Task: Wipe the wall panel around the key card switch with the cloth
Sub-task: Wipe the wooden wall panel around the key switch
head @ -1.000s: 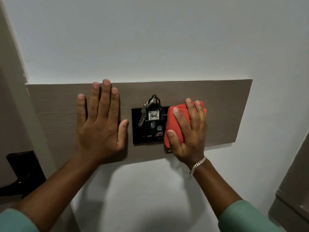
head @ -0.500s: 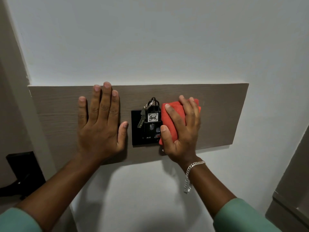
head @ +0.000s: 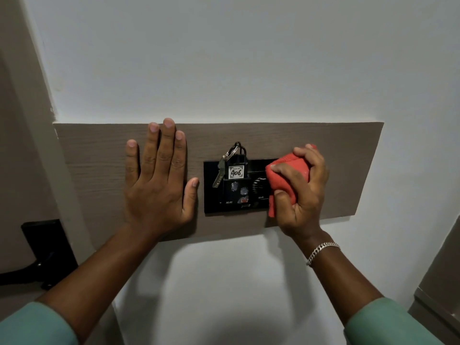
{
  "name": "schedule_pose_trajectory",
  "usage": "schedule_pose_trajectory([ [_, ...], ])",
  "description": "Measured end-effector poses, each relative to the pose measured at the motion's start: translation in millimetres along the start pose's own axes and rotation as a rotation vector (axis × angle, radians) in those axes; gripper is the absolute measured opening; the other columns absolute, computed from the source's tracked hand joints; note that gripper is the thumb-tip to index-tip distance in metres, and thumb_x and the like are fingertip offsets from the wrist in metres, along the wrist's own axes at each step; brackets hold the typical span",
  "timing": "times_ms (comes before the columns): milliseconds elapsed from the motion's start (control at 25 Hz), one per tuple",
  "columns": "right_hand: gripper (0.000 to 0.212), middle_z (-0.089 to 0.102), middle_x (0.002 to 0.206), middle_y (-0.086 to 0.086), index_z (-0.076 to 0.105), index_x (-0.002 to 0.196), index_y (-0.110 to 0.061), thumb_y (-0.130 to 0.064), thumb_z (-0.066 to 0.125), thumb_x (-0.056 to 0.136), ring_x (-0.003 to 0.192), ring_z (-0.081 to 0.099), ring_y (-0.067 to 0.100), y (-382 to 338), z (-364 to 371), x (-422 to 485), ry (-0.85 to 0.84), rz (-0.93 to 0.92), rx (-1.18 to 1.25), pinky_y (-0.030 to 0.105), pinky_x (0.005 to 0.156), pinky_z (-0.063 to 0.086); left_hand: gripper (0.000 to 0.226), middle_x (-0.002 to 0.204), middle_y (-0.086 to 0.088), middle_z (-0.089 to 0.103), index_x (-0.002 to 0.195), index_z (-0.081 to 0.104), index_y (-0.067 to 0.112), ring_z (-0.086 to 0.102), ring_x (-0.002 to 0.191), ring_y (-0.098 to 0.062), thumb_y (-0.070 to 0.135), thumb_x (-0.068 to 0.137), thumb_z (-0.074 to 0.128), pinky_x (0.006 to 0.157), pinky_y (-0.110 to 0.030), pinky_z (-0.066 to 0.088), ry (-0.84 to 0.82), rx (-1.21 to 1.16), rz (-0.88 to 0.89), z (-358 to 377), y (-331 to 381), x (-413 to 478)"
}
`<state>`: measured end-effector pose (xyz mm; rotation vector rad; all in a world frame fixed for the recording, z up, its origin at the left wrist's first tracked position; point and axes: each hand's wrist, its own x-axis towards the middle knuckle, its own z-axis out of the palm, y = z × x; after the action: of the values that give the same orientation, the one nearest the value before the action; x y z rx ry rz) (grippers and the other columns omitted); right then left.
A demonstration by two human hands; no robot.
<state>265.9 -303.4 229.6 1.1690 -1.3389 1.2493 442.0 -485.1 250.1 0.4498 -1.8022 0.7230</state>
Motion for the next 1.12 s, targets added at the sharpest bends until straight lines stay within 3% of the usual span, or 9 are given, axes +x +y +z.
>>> schedule_pose_trajectory([
  [200, 0.036, 0.051, 0.127, 0.019, 0.074, 0.098, -0.014, -0.014, 0.054, 0.067, 0.128, 0.046, 0.037, -8.4, 7.8, 3.3, -0.062, -0.082, -0.009, 0.065, 0.114, 0.032, 0.076, 0.161, -0.017, 0.005, 0.155, 0.016, 0.001, 0.004, 0.152, -0.033, 0.042, 0.094, 0.038, 0.123, -0.049, -0.005, -0.012, -0.001, 0.015, -1.4, -1.9, 0.6],
  [360, 0.034, 0.052, 0.125, 0.023, 0.072, 0.095, -0.015, -0.010, 0.051, 0.068, 0.129, 0.044, 0.032, -11.2, 8.9, 0.6, 0.032, 0.048, 0.022, 0.064, 0.115, 0.032, 0.075, 0.161, -0.018, 0.006, 0.154, 0.017, 0.001, 0.009, 0.151, -0.036, 0.042, 0.094, 0.037, 0.123, -0.049, -0.005, -0.006, 0.005, 0.003, -1.7, 0.5, 0.7],
  [520, 0.035, 0.051, 0.126, 0.018, 0.074, 0.096, -0.014, -0.014, 0.052, 0.068, 0.130, 0.043, 0.032, -14.0, 11.9, 0.8, -0.029, -0.030, -0.017, 0.061, 0.116, 0.032, 0.076, 0.161, -0.019, 0.009, 0.154, 0.018, 0.001, 0.008, 0.151, -0.035, 0.043, 0.094, 0.038, 0.123, -0.049, -0.005, -0.009, 0.016, 0.015, -1.3, -1.8, 1.4],
  [720, 0.032, 0.052, 0.126, 0.017, 0.074, 0.095, -0.015, -0.012, 0.052, 0.071, 0.131, 0.043, 0.030, -22.2, 15.8, -0.5, 0.022, 0.074, 0.009, 0.064, 0.114, 0.032, 0.075, 0.161, -0.020, 0.011, 0.154, 0.017, 0.001, 0.008, 0.151, -0.036, 0.043, 0.095, 0.035, 0.123, -0.049, -0.004, -0.027, 0.015, 0.005, -3.2, 0.2, 1.0],
  [840, 0.037, 0.051, 0.135, 0.018, 0.071, 0.106, -0.019, -0.021, 0.051, 0.075, 0.138, 0.041, 0.038, -20.7, 14.2, -4.8, -0.046, 0.023, -0.034, 0.069, 0.114, 0.029, 0.075, 0.161, -0.019, 0.008, 0.154, 0.017, 0.001, 0.006, 0.151, -0.034, 0.042, 0.095, 0.035, 0.123, -0.049, -0.004, -0.023, 0.008, 0.007, -3.6, -1.1, 2.5],
  [1000, 0.044, 0.039, 0.157, 0.014, 0.058, 0.132, -0.029, -0.043, 0.043, 0.093, 0.153, 0.025, 0.032, -35.2, 31.6, -12.6, 0.093, 0.283, -0.110, 0.066, 0.121, 0.023, 0.076, 0.161, -0.018, 0.008, 0.154, 0.017, 0.001, 0.005, 0.152, -0.033, 0.046, 0.096, 0.034, 0.123, -0.050, -0.003, -0.016, 0.016, 0.003, -2.8, 0.5, 0.1],
  [1120, 0.052, 0.033, 0.162, 0.013, 0.049, 0.142, -0.029, -0.053, 0.030, 0.101, 0.155, 0.022, 0.033, -34.5, 36.1, -23.7, 0.030, 0.182, -0.221, 0.062, 0.125, 0.018, 0.077, 0.161, -0.018, 0.008, 0.155, 0.016, 0.002, 0.006, 0.151, -0.034, 0.048, 0.096, 0.033, 0.123, -0.050, -0.002, -0.014, -0.003, 0.007, -3.0, -0.4, 1.1],
])
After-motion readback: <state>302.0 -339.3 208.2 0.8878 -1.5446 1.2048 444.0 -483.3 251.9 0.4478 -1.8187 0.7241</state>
